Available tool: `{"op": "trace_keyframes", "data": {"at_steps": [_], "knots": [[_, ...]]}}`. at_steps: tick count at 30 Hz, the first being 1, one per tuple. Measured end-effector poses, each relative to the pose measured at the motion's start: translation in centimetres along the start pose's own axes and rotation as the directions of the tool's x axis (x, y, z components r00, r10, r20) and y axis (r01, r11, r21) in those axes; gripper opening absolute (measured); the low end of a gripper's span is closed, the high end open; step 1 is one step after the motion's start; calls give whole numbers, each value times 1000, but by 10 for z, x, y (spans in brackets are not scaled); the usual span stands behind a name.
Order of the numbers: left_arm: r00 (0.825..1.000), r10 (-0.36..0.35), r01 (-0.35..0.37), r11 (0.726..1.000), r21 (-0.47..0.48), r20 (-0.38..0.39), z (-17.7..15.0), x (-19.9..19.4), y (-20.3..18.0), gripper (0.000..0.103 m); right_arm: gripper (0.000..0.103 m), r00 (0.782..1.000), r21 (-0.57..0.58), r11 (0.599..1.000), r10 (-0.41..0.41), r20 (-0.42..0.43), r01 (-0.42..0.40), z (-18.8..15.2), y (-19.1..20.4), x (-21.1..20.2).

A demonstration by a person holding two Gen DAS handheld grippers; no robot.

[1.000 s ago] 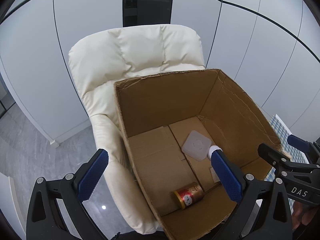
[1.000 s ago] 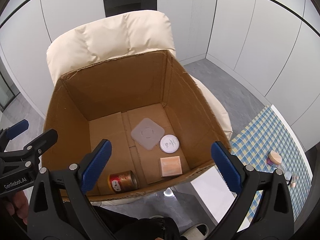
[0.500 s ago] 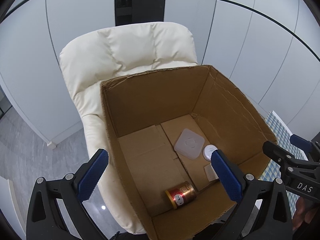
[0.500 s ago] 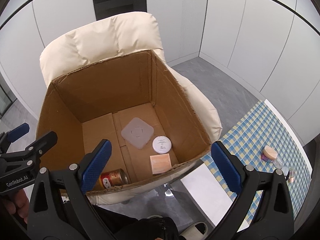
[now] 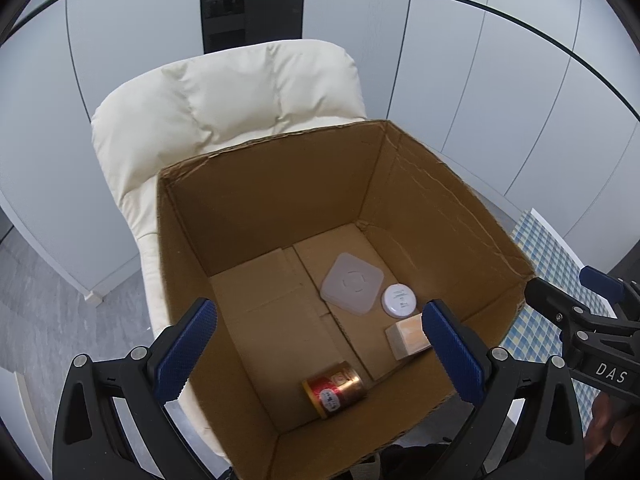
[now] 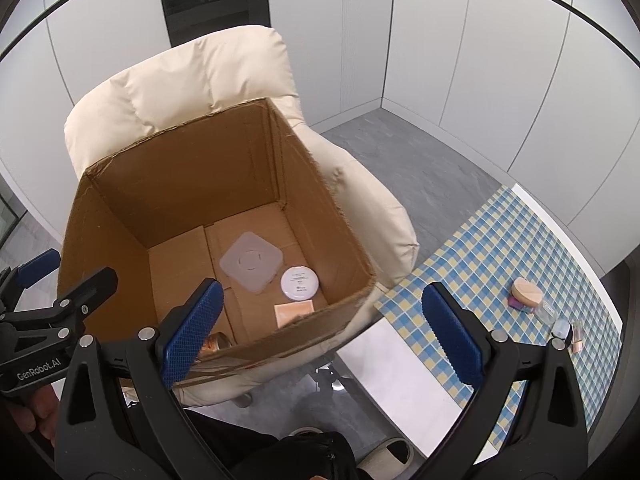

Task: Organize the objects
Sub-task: 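Withdraw both open tools up out of the box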

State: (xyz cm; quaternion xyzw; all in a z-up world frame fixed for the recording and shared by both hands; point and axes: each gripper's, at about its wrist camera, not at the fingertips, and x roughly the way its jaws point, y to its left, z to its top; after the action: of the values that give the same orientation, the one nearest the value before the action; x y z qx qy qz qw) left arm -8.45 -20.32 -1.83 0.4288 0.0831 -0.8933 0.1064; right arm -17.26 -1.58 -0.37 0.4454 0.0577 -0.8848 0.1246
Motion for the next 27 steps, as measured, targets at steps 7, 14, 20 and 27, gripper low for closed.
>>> {"op": "trace_keyframes", "data": {"at_steps": [7,14,20,27], "knots": [[1000,-25,25,999,23,2,1,2,-18,103,101,1000,18,1000,-22,0,22,-4,-16,-3],[999,-49,49,998,51,2,2,3,-39,103,101,999,47,998,-41,-1,41,-8,-37,-7],[998,-70,69,995,78,-2,2,4,-57,102,101,998,70,996,-63,-1,63,-13,-56,-13],[995,-98,98,989,111,-6,2,5,-78,102,101,996,104,991,-84,-1,83,-20,-79,-19]]}}
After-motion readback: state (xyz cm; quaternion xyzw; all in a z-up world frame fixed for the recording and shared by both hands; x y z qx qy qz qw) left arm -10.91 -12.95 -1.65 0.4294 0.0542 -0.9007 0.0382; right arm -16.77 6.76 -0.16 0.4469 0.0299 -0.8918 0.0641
